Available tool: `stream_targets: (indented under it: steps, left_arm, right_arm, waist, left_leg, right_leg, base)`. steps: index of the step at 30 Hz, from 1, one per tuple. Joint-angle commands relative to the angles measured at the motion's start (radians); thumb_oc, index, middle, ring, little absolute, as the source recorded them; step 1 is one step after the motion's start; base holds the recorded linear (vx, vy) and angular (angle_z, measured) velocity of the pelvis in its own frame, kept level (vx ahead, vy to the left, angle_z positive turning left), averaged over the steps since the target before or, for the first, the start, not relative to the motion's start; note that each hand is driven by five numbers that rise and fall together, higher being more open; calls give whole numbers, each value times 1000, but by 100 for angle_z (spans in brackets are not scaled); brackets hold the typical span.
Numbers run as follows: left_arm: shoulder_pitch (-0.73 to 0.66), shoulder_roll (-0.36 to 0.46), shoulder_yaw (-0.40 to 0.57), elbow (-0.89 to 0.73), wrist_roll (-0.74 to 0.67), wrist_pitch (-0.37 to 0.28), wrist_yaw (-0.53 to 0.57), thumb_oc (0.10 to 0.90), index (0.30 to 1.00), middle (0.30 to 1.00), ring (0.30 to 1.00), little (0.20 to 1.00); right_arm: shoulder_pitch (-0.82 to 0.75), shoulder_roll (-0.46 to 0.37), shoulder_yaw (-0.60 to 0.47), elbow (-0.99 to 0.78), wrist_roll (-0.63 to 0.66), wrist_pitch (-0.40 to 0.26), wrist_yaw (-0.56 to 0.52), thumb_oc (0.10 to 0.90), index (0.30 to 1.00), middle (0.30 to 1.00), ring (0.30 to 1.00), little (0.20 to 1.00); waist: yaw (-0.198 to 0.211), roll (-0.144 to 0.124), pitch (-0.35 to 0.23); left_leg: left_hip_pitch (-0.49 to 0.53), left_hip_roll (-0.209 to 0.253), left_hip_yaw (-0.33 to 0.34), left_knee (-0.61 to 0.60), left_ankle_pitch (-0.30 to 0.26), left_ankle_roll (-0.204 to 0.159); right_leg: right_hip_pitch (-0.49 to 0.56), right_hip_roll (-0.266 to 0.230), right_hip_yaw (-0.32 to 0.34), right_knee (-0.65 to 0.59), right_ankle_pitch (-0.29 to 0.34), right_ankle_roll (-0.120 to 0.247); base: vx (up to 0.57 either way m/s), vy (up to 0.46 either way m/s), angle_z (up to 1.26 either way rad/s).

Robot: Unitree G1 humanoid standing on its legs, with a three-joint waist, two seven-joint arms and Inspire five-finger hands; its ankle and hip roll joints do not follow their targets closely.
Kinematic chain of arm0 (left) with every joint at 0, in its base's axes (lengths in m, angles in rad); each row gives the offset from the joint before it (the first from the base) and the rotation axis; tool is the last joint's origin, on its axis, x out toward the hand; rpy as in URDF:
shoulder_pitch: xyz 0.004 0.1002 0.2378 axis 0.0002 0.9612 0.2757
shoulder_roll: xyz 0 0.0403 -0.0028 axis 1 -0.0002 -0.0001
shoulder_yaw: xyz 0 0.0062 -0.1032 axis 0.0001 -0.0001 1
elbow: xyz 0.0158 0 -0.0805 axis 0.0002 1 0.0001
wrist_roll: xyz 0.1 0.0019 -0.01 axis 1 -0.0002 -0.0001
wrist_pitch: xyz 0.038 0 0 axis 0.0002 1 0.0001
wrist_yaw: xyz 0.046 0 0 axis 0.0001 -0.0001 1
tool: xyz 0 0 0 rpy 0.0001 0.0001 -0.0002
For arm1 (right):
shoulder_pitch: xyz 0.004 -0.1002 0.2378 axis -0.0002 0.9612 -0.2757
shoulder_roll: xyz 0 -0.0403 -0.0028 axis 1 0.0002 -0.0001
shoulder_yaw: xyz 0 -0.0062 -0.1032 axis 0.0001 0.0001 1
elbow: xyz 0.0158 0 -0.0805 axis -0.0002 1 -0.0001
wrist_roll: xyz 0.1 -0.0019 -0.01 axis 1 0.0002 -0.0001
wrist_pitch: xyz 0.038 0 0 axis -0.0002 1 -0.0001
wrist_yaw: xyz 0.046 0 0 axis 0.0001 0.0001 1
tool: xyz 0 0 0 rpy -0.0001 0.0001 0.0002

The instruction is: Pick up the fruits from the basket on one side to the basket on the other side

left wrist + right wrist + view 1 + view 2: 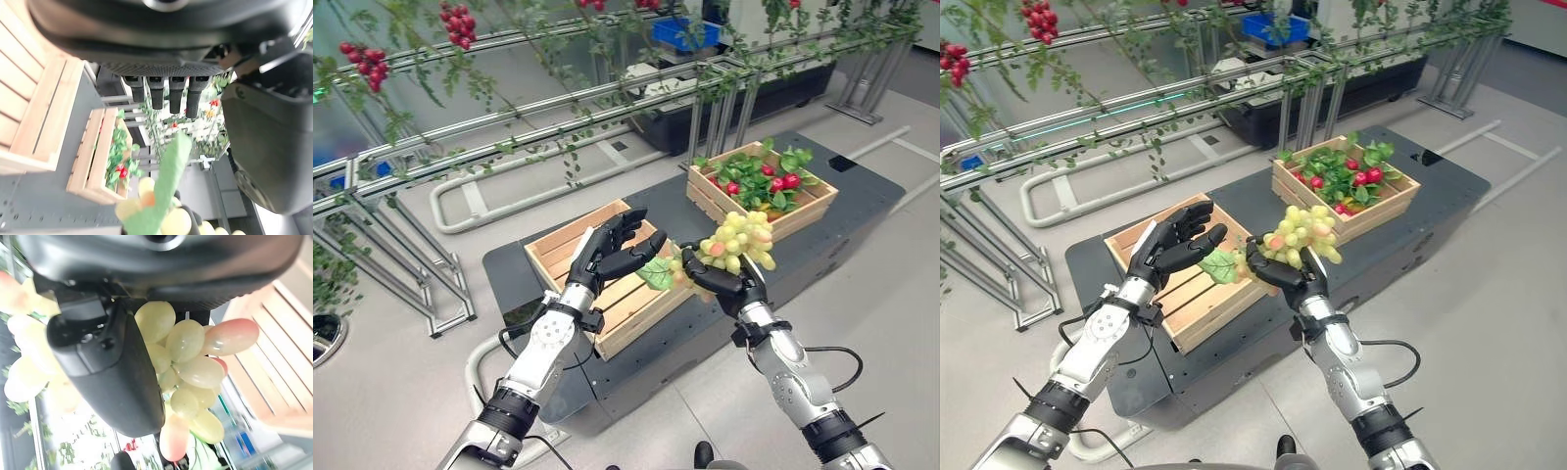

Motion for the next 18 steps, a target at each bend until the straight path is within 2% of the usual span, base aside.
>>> stream_targets:
  steps: [1,6,12,18]
  left_arm:
    - [-87,16,56,30,41,-138,20,800,900,900,900,900]
    - [-76,22,73,25,69,-184,59,800,900,900,900,900]
    - [-78,-5,119,23,125,-262,227,800,900,900,900,900]
    - [-92,-22,100,23,217,-248,261,800,900,900,900,900]
  right_arm:
    - [-68,10,-112,-99,-38,-186,8,400,300,300,300,300]
    - [-33,-18,-176,-109,-25,-188,27,400,300,300,300,300]
    - [20,-26,-244,-111,-12,-195,54,400,300,300,300,300]
    - [55,-28,-270,-100,-14,-196,27,400,300,300,300,300]
  waist:
    - [-40,-24,-57]
    - [-73,-25,-52]
    - [-109,-31,-49]
    - [-129,-39,-42]
  left_leg:
    - [-12,-16,8,2,-94,37]
    - [-9,-11,48,2,-102,38]
    - [-6,-6,88,2,-109,38]
    - [-8,-7,105,2,-112,41]
  right_leg:
    - [55,-19,21,2,-107,2]
    - [36,-11,60,2,-102,7]
    - [20,-5,98,2,-98,9]
    - [8,3,119,2,-93,10]
  base:
    - [-31,10,-26]
    - [-30,19,-23]
    - [-9,17,-26]
    - [-10,5,-13]
